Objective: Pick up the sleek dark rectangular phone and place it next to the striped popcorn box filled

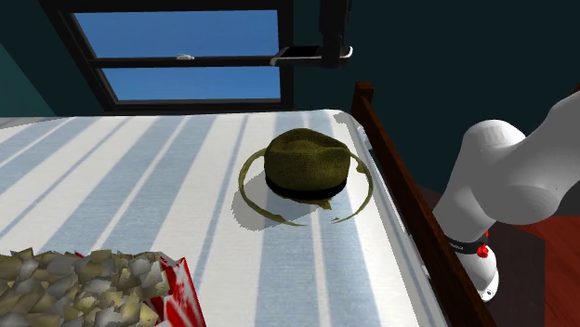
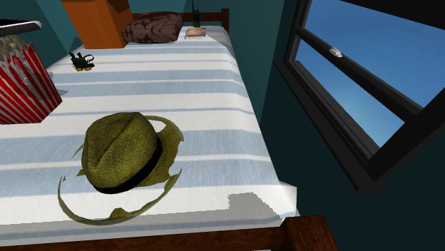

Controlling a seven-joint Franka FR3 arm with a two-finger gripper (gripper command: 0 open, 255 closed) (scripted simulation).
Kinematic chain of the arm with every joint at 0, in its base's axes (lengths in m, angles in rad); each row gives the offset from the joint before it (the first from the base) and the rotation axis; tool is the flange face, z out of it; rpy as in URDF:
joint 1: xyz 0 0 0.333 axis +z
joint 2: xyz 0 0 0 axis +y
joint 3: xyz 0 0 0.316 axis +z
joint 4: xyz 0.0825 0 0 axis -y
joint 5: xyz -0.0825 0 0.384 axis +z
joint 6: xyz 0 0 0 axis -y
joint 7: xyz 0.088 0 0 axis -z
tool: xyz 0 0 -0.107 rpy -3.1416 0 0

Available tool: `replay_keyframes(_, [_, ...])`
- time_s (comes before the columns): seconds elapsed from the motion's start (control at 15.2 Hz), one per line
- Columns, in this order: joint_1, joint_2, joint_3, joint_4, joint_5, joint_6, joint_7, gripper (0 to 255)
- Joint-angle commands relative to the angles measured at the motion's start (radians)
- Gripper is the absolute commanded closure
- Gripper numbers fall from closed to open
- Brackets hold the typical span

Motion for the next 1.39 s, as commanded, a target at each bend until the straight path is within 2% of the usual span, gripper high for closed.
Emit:
replay_keyframes(0.0, [0.012,0.000,0.043,0.013,0.023,-0.007,0.057,255])
replay_keyframes(0.79, [0.053,0.081,0.311,0.138,0.114,0.000,0.379,255])
replay_keyframes(1.06, [0.054,0.150,0.423,0.217,0.115,0.009,0.500,255])
replay_keyframes(1.32, [0.048,0.253,0.560,0.317,0.082,0.019,0.638,255])
